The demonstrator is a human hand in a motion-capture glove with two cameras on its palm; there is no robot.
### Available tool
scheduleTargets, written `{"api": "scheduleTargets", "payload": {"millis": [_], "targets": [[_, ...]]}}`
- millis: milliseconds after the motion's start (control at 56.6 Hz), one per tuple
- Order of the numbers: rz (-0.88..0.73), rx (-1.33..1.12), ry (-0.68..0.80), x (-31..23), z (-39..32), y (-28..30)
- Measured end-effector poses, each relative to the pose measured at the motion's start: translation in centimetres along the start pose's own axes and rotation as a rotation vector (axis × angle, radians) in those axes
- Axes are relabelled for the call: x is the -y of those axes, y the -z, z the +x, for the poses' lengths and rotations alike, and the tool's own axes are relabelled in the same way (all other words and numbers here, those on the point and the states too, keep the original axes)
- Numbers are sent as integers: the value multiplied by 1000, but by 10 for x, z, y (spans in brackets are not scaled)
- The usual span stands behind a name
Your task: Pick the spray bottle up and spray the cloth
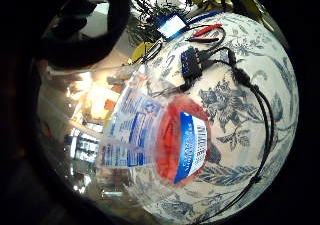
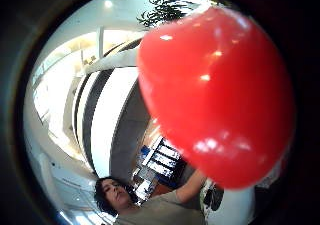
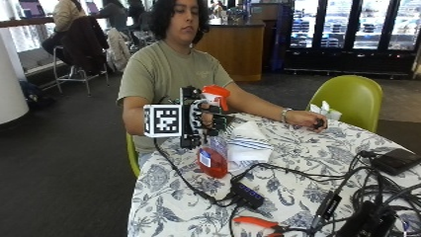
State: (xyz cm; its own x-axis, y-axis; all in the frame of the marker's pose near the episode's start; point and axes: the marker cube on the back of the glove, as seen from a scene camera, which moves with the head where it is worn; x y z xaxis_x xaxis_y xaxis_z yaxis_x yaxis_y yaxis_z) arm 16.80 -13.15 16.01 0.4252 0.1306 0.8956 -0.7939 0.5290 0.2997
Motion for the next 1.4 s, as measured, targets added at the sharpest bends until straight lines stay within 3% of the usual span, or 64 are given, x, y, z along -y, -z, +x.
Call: {"api": "scheduleTargets", "payload": {"millis": [106,389,689,1078,1273,1396], "targets": [[-4,-45,11,13,5,-1],[-1,46,-134,37,8,6],[-59,-14,-82,21,-13,19],[-167,54,88,5,-152,69],[-273,14,86,10,-214,75],[-411,-155,36,12,-236,54]]}}
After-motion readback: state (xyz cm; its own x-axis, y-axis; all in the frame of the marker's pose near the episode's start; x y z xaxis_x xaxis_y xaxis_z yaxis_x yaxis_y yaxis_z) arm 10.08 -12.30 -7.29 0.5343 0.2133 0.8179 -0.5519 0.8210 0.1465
